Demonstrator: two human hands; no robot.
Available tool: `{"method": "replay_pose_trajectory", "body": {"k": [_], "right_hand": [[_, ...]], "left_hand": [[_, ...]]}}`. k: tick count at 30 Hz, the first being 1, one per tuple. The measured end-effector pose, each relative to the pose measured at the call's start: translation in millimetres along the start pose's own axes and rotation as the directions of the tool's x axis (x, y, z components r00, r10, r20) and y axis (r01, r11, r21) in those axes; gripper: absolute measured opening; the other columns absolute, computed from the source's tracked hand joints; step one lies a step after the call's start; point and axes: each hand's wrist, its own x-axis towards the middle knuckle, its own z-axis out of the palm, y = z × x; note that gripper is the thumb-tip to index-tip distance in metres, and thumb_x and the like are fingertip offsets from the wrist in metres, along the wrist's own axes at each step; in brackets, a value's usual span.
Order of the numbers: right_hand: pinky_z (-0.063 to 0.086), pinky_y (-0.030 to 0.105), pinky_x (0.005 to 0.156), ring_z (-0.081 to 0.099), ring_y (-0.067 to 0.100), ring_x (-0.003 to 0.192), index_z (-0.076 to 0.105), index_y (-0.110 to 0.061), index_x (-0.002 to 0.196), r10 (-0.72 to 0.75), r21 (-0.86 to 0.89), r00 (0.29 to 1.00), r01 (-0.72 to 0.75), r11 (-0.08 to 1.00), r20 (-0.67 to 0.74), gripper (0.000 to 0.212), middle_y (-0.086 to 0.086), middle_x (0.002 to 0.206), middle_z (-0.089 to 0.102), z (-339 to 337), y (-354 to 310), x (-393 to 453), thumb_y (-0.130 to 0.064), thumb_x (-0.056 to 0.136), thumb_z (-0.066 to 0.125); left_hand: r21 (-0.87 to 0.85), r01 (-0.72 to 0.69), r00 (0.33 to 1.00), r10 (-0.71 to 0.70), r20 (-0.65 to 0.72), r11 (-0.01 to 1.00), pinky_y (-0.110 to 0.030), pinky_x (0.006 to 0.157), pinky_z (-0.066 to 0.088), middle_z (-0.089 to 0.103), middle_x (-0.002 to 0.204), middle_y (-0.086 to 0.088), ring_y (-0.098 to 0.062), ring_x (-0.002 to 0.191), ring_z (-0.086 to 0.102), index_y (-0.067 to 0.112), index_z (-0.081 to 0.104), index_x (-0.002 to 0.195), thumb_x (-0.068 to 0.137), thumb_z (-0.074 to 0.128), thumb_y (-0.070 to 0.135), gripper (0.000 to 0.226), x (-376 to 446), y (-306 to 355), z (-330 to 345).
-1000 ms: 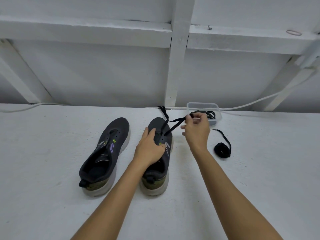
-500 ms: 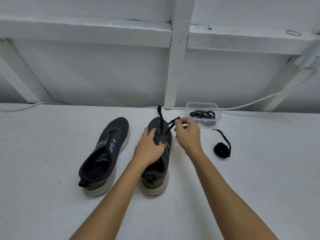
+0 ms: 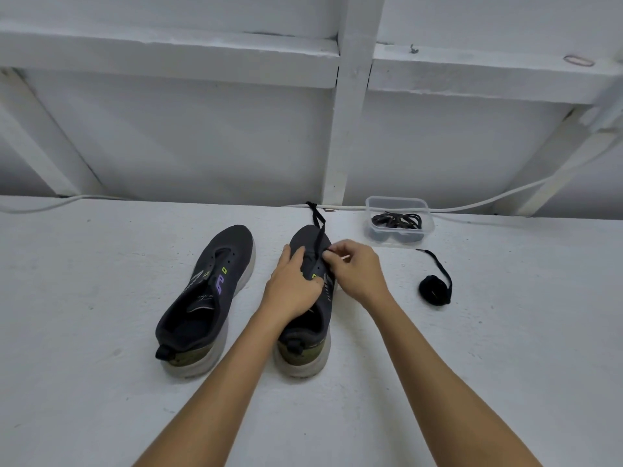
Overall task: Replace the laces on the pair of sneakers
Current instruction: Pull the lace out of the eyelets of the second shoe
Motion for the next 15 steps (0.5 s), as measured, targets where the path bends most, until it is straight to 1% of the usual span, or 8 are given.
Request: {"method": "replay_pose_trajectory", "body": {"k": [1,3,5,6,8,11,13,15], "right_hand": [[0.051,0.024,0.067,0.065,0.007,0.068,0.070,-0.021,0.086,-0.008,0.052,0.999,0.011,0.999,-0.043,0.008,-0.006,0.079,0.070,-4,-5,3,-0.019,0.094,0.069],[0.055,0.030,0.061,0.067,0.009,0.065,0.066,-0.018,0.088,0.019,0.250,0.978,0.034,0.968,-0.207,0.010,-0.002,0.078,0.068,-15,-17,10,-0.015,0.097,0.065],[0.056,0.026,0.056,0.065,0.008,0.063,0.064,-0.013,0.093,0.126,0.450,0.934,0.041,0.892,-0.335,0.006,0.003,0.082,0.067,-29,-28,18,-0.012,0.099,0.062],[0.055,0.022,0.054,0.065,0.007,0.062,0.064,-0.010,0.095,0.181,0.504,0.918,0.023,0.863,-0.352,0.005,0.006,0.085,0.067,-34,-29,22,-0.013,0.099,0.062],[0.056,0.023,0.055,0.068,0.006,0.064,0.065,-0.006,0.101,0.239,0.470,0.926,-0.078,0.879,-0.293,0.016,0.009,0.091,0.069,-38,-24,23,-0.022,0.099,0.065],[0.063,0.032,0.062,0.073,0.014,0.076,0.069,-0.008,0.097,0.299,0.261,0.954,-0.284,0.923,-0.021,0.036,0.005,0.092,0.071,-26,-6,11,-0.043,0.093,0.070],[0.063,0.035,0.067,0.071,0.014,0.075,0.073,-0.013,0.090,0.252,0.178,0.963,-0.265,0.948,0.093,0.031,0.002,0.086,0.073,-13,4,2,-0.044,0.087,0.077],[0.061,0.036,0.072,0.069,0.013,0.076,0.076,-0.022,0.086,0.120,0.126,0.991,-0.126,0.984,0.056,0.018,-0.007,0.081,0.074,-3,10,-2,-0.039,0.081,0.082]], "left_hand": [[-0.001,0.004,1.000,-0.004,0.005,1.000,-0.038,0.118,0.030,0.002,0.169,0.006,-0.025,0.149,0.027,0.026,0.018,0.160,0.094,0.051,0.033,0.074,0,0,0],[-0.012,0.000,1.000,0.000,0.013,1.000,-0.039,0.119,0.028,0.002,0.169,0.006,-0.024,0.150,0.025,0.026,0.018,0.160,0.095,0.051,0.034,0.074,-1,0,0],[-0.022,-0.007,1.000,0.007,0.012,1.000,-0.039,0.119,0.028,0.001,0.169,0.006,-0.023,0.150,0.025,0.026,0.019,0.160,0.095,0.052,0.034,0.074,-1,0,-1],[-0.022,-0.004,1.000,0.004,0.013,1.000,-0.039,0.120,0.027,0.000,0.169,0.006,-0.023,0.150,0.025,0.026,0.018,0.160,0.095,0.052,0.034,0.074,-1,0,-1],[-0.019,0.006,1.000,-0.005,0.019,1.000,-0.040,0.120,0.027,-0.001,0.169,0.005,-0.024,0.151,0.024,0.026,0.018,0.160,0.095,0.052,0.032,0.074,-1,0,0],[-0.020,0.006,1.000,-0.006,0.010,1.000,-0.039,0.119,0.028,-0.001,0.169,0.006,-0.024,0.150,0.025,0.027,0.018,0.160,0.094,0.052,0.031,0.075,-2,1,0],[-0.015,0.005,1.000,-0.005,0.001,1.000,-0.037,0.118,0.029,-0.001,0.169,0.006,-0.024,0.150,0.025,0.027,0.018,0.160,0.094,0.052,0.032,0.074,-1,1,0],[-0.006,0.004,1.000,-0.004,-0.002,1.000,-0.037,0.118,0.029,0.000,0.169,0.006,-0.024,0.150,0.025,0.027,0.018,0.160,0.095,0.052,0.033,0.074,-1,0,0]]}}
